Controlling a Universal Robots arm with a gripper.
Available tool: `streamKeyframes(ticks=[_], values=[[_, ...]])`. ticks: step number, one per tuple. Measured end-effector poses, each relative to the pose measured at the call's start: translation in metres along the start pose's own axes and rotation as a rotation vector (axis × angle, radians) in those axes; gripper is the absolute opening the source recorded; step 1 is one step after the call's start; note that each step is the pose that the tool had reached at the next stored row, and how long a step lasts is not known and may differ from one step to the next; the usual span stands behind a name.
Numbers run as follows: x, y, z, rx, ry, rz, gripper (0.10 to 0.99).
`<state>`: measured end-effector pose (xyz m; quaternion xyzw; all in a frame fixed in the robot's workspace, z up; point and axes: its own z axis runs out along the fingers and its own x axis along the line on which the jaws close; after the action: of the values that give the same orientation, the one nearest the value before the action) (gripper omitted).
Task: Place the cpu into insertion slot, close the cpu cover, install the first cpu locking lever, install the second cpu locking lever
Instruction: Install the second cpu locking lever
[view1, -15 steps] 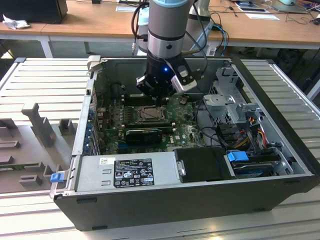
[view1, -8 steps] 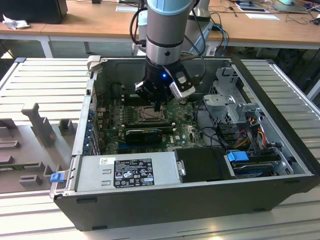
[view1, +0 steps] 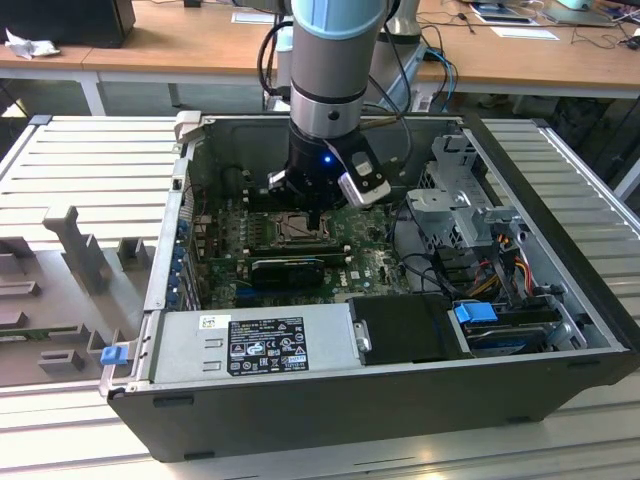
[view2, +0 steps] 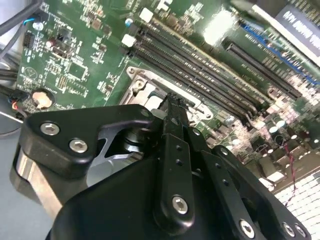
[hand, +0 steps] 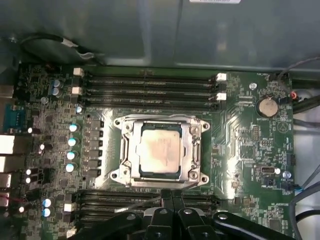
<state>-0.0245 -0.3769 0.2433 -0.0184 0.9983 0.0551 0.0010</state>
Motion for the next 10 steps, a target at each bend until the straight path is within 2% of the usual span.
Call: streamKeyframes(ticks=[2,5,10], values=[[0.0072,-0.0029,0.0021,0.000,0.0000,0.000,0.106],[0.0279,-0.0028,0.0063,-0.002,0.0000,0.000,0.106],[0.0302,-0.0038,0.0159,-0.002,-0.0001,0.000,0.106]])
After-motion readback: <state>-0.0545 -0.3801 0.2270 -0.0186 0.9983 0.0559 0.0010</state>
